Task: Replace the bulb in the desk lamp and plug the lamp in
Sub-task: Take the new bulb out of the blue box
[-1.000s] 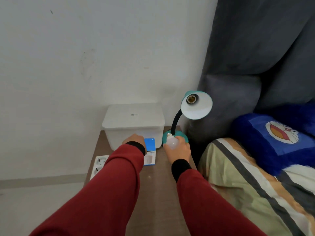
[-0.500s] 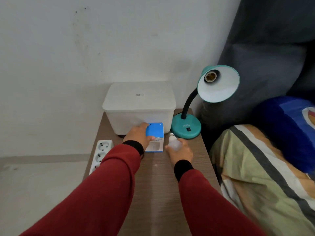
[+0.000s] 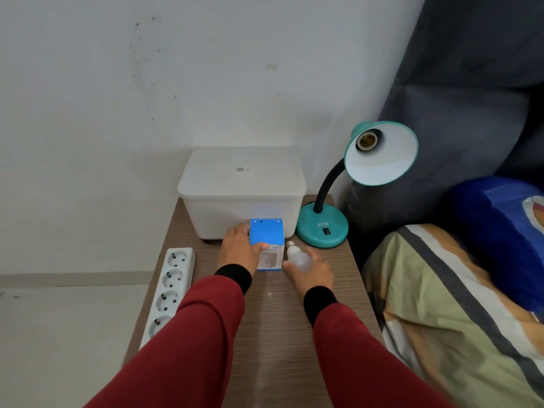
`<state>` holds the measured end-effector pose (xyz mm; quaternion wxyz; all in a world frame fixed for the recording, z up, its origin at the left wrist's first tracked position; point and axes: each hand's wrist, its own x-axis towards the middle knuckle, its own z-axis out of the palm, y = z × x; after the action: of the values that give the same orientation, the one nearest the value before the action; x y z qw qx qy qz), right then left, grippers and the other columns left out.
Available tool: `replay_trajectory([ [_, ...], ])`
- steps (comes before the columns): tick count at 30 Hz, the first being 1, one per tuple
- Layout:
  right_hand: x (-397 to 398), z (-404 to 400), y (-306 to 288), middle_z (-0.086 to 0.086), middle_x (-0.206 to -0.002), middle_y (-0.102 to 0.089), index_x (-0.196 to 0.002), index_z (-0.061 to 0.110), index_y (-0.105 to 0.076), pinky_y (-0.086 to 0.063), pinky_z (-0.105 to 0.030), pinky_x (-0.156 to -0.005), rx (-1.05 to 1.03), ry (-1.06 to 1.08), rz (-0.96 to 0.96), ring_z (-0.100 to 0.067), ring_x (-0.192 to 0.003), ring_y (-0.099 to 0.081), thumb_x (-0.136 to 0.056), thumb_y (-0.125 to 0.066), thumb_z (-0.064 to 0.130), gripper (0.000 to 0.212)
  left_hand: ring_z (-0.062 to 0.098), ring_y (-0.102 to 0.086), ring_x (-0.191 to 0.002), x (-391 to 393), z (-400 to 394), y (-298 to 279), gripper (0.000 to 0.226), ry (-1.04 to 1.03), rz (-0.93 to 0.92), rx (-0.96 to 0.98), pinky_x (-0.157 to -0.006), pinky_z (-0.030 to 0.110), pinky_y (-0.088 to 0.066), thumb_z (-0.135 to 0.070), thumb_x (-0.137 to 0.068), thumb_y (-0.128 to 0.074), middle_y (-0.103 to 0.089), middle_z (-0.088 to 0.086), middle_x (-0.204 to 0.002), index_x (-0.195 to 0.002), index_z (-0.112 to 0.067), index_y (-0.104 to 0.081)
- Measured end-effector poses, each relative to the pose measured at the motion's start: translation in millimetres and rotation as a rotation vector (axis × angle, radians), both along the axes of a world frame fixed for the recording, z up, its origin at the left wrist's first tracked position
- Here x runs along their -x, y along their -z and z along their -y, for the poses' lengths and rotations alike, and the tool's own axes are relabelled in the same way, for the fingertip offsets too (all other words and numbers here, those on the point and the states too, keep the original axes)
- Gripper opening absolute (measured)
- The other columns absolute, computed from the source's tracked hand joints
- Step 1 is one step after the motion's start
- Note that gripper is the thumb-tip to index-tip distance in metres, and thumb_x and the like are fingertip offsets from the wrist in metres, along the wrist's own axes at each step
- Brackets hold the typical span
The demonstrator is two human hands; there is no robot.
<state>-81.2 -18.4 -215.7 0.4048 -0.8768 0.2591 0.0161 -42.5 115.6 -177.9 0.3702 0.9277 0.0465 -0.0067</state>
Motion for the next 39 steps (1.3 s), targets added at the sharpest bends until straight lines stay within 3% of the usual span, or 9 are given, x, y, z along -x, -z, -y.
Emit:
replay_trajectory([
  [4, -1, 2, -11, -0.005, -0.138, -0.051, -0.135, 0.016, -0.047, -0.033, -0.030, -0.107, -0.013, 0.032, 0.199, -0.021, -0.130, -0.041, -0.078, -0.072, 0.034, 0.065, 0.021, -0.055, -0.114, 3, 4, 1, 0.047, -0.059, 0.038, 0.072, -0.099, 0.029, -0.044, -0.020, -0.083, -0.071, -0.050, 0.010, -0.126, -0.126, -0.010, -0.054],
  [7, -3, 0, -19, -0.001, -0.125, -0.061, -0.127, 0.022, -0.055, -0.036, -0.023, -0.098, -0.052, -0.004, 0.328, -0.015, -0.122, -0.049, -0.078, -0.073, 0.029, 0.053, 0.021, -0.056, -0.114, 5, 8, 0, 0.048, -0.100, 0.048, 0.140, -0.098, 0.025, -0.043, -0.015, -0.083, -0.071, -0.049, 0.010, -0.127, -0.127, -0.008, -0.054],
  [11, -6, -6, -23, 0.005, -0.110, -0.069, -0.123, 0.024, -0.058, -0.034, -0.018, -0.092, -0.090, -0.107, 0.334, -0.011, -0.117, -0.049, -0.079, -0.073, 0.022, 0.046, 0.021, -0.056, -0.114, 7, 11, 3, 0.050, -0.140, 0.041, 0.210, -0.099, 0.026, -0.044, -0.011, -0.082, -0.071, -0.050, 0.012, -0.129, -0.129, -0.009, -0.054],
  [15, -10, -10, -19, 0.003, -0.113, -0.067, -0.121, 0.027, -0.058, -0.034, -0.017, -0.090, -0.075, -0.103, 0.305, -0.009, -0.113, -0.051, -0.080, -0.073, 0.020, 0.044, 0.021, -0.057, -0.111, 5, 13, 7, 0.049, -0.158, 0.045, 0.253, -0.097, 0.028, -0.047, -0.010, -0.080, -0.073, -0.055, 0.010, -0.125, -0.125, -0.010, -0.056],
  [23, -13, -14, -17, 0.007, -0.105, -0.071, -0.119, 0.024, -0.060, -0.046, -0.029, -0.097, -0.073, -0.066, 0.335, -0.014, -0.113, -0.058, -0.078, -0.074, 0.016, 0.043, 0.020, -0.058, -0.110, 3, 13, 8, 0.051, -0.181, 0.026, 0.323, -0.098, 0.034, -0.050, -0.008, -0.077, -0.075, -0.060, 0.008, -0.121, -0.124, -0.011, -0.056],
  [28, -12, -16, -21, 0.006, -0.104, -0.072, -0.120, 0.020, -0.059, -0.039, -0.019, -0.091, -0.091, -0.059, 0.372, -0.013, -0.110, -0.058, -0.079, -0.073, 0.012, 0.044, 0.016, -0.058, -0.105, 6, 10, 10, 0.052, -0.162, 0.027, 0.357, -0.089, 0.021, -0.046, -0.007, -0.079, -0.074, -0.062, 0.006, -0.120, -0.128, -0.011, -0.055],
  [39, -10, -18, -25, 0.011, -0.096, -0.068, -0.120, 0.021, -0.059, -0.043, -0.022, -0.092, -0.133, -0.039, 0.409, -0.006, -0.102, -0.060, -0.077, -0.075, 0.011, 0.048, 0.008, -0.053, -0.091, 9, 9, 8, 0.050, -0.183, 0.024, 0.429, -0.077, 0.015, -0.040, -0.007, -0.079, -0.074, -0.065, 0.001, -0.116, -0.126, -0.014, -0.057],
])
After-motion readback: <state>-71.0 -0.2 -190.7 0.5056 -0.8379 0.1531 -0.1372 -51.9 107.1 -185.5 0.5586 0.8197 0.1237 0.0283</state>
